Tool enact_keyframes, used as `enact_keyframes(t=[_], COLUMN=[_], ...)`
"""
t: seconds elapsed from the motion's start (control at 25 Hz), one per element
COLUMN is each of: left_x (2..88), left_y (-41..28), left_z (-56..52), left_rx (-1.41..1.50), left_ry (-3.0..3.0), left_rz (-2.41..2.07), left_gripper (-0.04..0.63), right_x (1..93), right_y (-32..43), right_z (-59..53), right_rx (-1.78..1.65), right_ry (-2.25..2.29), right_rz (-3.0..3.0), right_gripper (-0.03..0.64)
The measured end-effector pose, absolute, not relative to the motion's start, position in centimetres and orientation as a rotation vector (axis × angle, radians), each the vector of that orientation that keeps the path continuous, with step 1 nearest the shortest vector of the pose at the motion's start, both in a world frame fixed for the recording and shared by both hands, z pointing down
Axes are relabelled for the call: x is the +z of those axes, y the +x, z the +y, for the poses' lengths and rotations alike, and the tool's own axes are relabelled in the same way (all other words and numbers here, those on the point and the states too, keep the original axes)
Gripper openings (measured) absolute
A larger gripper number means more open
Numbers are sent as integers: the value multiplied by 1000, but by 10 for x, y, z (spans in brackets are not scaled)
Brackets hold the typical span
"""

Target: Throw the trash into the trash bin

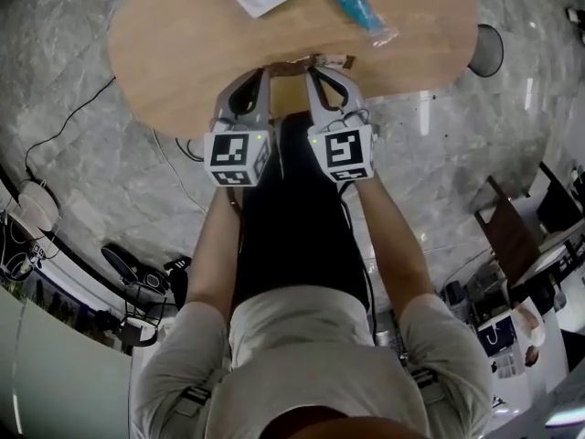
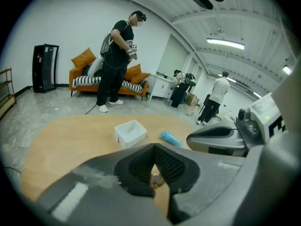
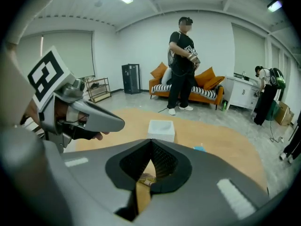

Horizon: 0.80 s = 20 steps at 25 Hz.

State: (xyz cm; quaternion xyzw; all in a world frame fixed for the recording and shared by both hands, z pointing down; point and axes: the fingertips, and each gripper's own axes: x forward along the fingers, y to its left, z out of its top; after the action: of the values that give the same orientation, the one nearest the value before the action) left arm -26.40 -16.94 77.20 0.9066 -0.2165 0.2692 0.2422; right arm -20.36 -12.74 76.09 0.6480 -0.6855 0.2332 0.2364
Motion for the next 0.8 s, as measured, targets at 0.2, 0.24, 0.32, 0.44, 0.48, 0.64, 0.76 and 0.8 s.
enact_keyframes(t=[0.2,0.24,0.32,0.44,0.48,0.64,0.76,0.8], left_x=[821,828,838,842,841,844,845,845], left_y=[-273,-274,-276,-282,-283,-282,-282,-283], left_z=[-151,-149,-146,-147,-147,-146,-147,-149], left_rx=[833,848,877,895,896,899,894,893], left_ry=[2406,2396,2380,2373,2372,2358,2358,2360], left_rz=[-553,-548,-540,-531,-528,-522,-508,-504], left_gripper=[18,18,18,18,18,18,18,18], right_x=[814,822,837,852,858,891,919,927], right_y=[-213,-214,-213,-211,-211,-212,-220,-222], right_z=[-111,-109,-105,-102,-102,-96,-91,-90], right_rx=[711,716,704,637,606,499,434,419], right_ry=[1665,1638,1571,1453,1402,1153,980,939], right_rz=[-1833,-1822,-1797,-1737,-1714,-1657,-1629,-1615], right_gripper=[8,10,96,127,127,134,143,143])
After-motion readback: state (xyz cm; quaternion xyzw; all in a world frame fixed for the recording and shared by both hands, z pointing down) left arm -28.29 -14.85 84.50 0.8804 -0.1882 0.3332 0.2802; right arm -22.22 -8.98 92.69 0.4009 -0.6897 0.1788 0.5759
